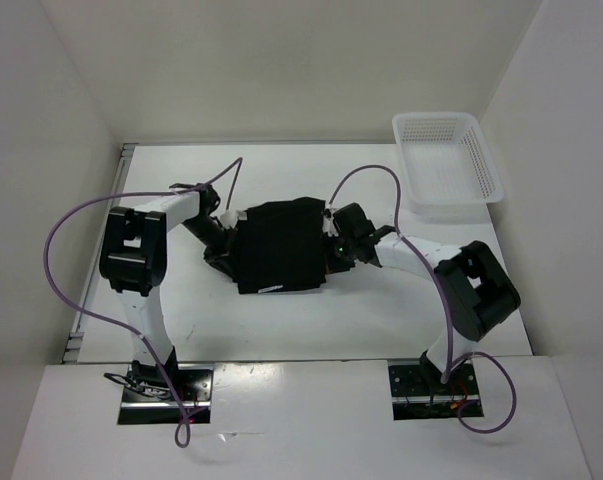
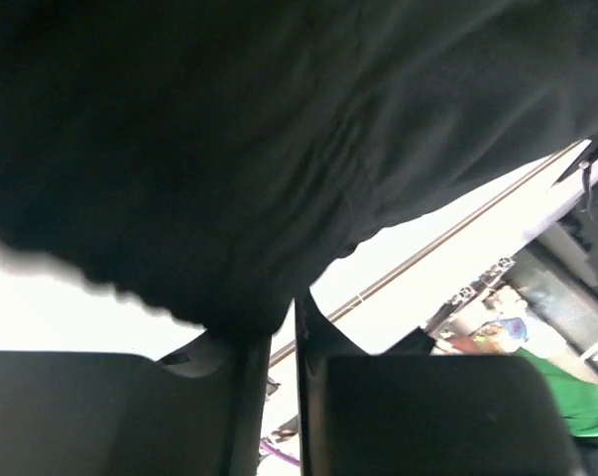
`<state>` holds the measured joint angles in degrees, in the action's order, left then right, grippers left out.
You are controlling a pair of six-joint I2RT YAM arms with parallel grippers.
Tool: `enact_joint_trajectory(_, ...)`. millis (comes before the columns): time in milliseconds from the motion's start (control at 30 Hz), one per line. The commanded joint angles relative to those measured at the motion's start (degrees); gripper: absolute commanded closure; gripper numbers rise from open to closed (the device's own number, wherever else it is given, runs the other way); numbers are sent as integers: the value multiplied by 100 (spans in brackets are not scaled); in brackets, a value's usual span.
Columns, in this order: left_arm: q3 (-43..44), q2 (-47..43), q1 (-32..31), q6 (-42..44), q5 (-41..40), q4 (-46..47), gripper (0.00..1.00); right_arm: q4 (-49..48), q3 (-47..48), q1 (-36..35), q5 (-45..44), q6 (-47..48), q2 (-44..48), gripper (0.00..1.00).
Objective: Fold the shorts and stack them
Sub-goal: Fold the shorts
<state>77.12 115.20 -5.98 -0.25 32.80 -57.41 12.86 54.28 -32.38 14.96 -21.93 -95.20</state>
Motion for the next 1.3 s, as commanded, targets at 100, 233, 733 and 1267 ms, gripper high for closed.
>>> enact_joint_trajectory(100,-4,-506,-70,25,-106,28,59,85,-576,4,350,189,740,52)
enact_joint_trajectory(233,-110,-814,-70,25,-291,28,29,251,-271,4,235,591,967,10)
enact_joint_trajectory(733,-1050,-3994,1906,25,-1583,1337,1,1016,1744,793,-1424,3669,2732,0)
enact_joint_trajectory(1267,-1604,-5358,3533,25,-871,1891,1,332,-135,3861,-2049,3644,6599,0)
